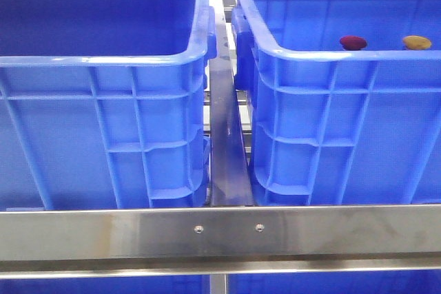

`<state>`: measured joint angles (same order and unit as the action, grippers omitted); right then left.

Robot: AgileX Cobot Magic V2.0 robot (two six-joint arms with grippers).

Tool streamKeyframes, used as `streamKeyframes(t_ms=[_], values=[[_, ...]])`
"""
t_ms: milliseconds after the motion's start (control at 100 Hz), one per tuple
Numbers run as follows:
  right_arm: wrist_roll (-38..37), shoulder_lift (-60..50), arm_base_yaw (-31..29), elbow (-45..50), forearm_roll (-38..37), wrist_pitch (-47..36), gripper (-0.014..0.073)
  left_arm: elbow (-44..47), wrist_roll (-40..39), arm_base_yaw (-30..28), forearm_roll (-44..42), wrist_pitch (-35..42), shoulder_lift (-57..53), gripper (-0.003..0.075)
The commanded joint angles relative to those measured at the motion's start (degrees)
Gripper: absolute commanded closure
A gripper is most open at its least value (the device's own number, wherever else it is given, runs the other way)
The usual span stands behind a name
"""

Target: Pick red and yellow buttons and place in box

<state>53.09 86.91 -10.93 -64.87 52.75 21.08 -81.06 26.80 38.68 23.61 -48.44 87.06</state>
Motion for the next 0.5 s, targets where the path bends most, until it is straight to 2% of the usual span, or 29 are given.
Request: streamKeyframes(t_ms=[0, 100, 210, 330, 490], values=[[0.56, -7.19, -0.35, 1.55, 0.86, -0.92, 0.0283, -1.59, -0.08, 0.5, 1.93, 3.06, -1.85, 0.0029], [0.56, -12.67, -0.35, 6.08, 0.86, -0.85, 0.0472, -1.59, -0.08, 0.5, 1.93, 3.06, -1.85, 0.0034], [0.56, -18.78, -0.35, 10.93, 0.97, -0.21, 0.0671, -1.59, -0.08, 0.5, 1.93, 3.06, -1.85, 0.0092], [0.56, -26.51, -0.35, 16.25, 1.1, 0.61, 0.0661, -1.59, -0.08, 0.5, 1.93, 3.42, -1.85, 0.0194], [0.56, -36.83, -0.35, 23.23, 1.15, 0.66, 0.0661, -1.59, -0.08, 0.5, 1.93, 5.4, -1.85, 0.0377]])
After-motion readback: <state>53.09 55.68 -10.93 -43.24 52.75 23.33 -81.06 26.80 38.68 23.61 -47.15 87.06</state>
